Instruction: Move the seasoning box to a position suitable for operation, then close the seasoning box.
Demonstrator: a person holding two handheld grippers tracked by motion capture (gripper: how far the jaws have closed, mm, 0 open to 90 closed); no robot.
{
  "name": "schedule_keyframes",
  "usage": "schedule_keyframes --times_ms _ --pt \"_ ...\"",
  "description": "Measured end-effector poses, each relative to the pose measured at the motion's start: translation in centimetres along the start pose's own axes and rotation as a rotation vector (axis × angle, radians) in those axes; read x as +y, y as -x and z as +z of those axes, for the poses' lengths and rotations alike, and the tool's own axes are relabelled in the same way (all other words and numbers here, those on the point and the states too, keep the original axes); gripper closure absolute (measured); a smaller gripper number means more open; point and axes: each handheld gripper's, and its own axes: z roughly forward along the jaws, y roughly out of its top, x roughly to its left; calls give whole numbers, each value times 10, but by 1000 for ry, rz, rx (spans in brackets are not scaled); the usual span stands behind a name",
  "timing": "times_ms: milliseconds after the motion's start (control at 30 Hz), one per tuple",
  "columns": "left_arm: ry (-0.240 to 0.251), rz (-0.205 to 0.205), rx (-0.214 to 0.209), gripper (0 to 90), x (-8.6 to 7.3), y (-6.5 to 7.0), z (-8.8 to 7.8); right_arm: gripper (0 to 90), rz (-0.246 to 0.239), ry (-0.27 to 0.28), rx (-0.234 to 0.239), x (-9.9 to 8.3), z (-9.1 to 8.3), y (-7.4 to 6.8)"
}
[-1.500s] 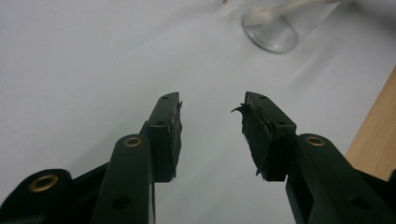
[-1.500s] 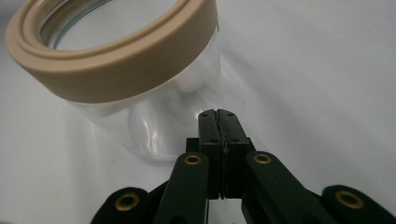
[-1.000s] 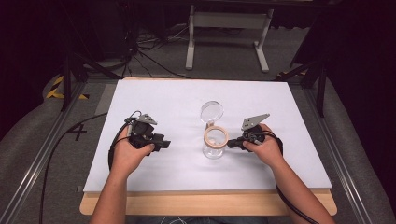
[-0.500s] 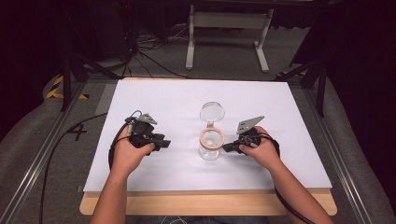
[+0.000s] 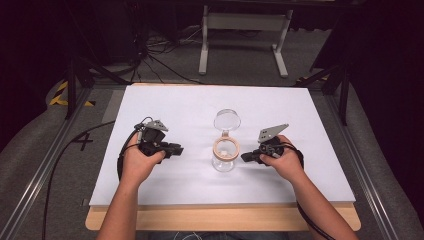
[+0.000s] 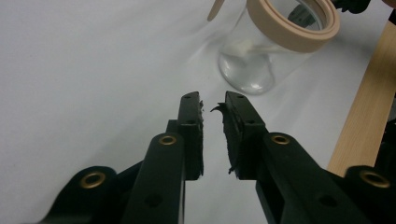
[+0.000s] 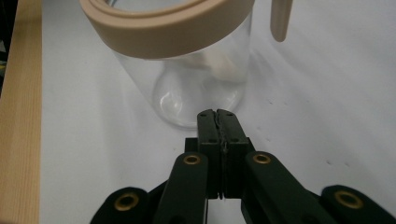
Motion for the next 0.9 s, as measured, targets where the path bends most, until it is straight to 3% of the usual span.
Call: schedule_keyframes --times_ms 300,433,633,767,833,900 --pt "46 -2 -27 871 7 3 5 900 7 70 -14 5 -21 -10" --pt "42 -3 -69 875 14 1 12 900 1 100 -8 10 -28 -17" --pt "48 9 -64 895 29 1 22 900 -4 161 -2 18 -35 -24" --pt "77 7 -47 898 39 3 28 900 6 206 3 25 -34 -28" --pt "129 -14 -44 899 46 3 32 900 0 239 29 28 -30 -30" --pt "153 -34 -28 900 50 2 34 900 -5 238 32 30 -24 -31"
